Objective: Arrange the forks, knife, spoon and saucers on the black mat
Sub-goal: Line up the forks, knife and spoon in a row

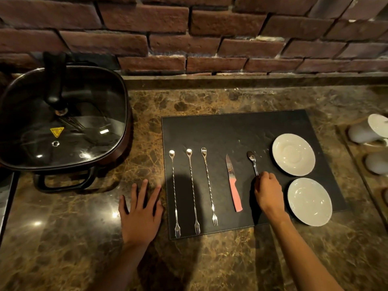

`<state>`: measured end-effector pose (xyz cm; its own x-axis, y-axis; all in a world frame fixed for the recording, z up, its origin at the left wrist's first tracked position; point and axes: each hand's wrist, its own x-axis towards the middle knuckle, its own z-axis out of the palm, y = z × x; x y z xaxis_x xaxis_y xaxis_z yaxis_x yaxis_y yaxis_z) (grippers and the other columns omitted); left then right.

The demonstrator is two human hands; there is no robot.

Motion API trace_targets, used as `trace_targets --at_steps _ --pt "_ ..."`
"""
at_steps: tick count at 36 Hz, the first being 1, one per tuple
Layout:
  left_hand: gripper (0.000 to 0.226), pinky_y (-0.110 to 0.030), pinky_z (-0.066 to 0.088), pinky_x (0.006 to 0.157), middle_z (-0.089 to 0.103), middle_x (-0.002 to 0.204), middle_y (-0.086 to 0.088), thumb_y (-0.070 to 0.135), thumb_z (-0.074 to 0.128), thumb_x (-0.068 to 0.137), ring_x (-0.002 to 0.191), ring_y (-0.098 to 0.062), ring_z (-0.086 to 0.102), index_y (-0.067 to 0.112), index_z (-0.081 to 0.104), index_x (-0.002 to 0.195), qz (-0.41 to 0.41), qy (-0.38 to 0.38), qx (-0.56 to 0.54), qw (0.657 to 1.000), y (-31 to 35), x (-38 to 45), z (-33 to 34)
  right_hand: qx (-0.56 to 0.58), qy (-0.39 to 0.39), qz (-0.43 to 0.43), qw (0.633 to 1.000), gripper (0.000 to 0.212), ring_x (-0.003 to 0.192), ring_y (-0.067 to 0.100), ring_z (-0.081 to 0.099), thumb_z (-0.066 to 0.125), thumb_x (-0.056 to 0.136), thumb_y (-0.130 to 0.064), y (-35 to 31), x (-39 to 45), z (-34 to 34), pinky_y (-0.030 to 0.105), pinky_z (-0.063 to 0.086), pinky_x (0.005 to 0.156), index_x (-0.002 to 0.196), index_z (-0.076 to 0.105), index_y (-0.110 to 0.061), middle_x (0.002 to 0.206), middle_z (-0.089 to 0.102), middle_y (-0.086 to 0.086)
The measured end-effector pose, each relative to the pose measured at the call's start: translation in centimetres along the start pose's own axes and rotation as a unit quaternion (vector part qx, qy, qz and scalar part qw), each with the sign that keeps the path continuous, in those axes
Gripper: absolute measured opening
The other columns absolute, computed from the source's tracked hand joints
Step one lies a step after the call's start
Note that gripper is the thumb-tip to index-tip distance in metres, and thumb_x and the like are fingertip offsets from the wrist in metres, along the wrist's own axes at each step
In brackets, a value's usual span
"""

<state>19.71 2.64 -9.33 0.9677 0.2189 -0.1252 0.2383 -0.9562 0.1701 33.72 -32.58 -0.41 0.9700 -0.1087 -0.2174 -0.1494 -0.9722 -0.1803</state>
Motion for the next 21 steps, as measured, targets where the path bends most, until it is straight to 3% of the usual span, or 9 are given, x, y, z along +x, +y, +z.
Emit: trace_targets --at_steps 5,13,21 --pt "0.056 -0.059 0.011 0.121 0.010 0.171 0.006 0.051 0.011 0.103 0.159 -0.022 0.008 0.048 0.010 0.158 -0.002 0.003 0.004 1.000 0.0 0.0 0.0 -0.022 -0.033 -0.010 0.999 0.021 0.086 0.042 0.062 0.064 0.088 -0.024 0.0 1.2 -1.2 0.042 0.051 0.071 0.092 0.061 -0.004 0.097 0.063 0.020" --pt "0.058 -0.059 0.013 0.121 0.011 0.171 0.007 0.050 0.020 0.101 0.159 -0.021 0.006 0.050 0.008 0.158 -0.005 0.017 0.008 1.000 0.1 -0.1 0.0 0.016 -0.032 -0.006 0.999 0.016 0.085 0.043 0.062 0.066 0.085 -0.017 0.9 1.9 -1.8 0.041 0.048 0.071 0.086 0.065 -0.002 0.092 0.067 0.022" --pt "0.058 -0.059 0.013 0.121 0.014 0.171 0.005 0.048 0.023 0.101 0.159 -0.022 0.008 0.049 0.010 0.157 -0.005 0.018 0.013 1.000 0.2 0.0 -0.1 0.022 -0.014 -0.002 1.000 0.015 0.086 0.043 0.062 0.060 0.090 -0.013 1.2 1.2 -1.3 0.046 0.053 0.074 0.094 0.065 0.000 0.097 0.064 0.023"
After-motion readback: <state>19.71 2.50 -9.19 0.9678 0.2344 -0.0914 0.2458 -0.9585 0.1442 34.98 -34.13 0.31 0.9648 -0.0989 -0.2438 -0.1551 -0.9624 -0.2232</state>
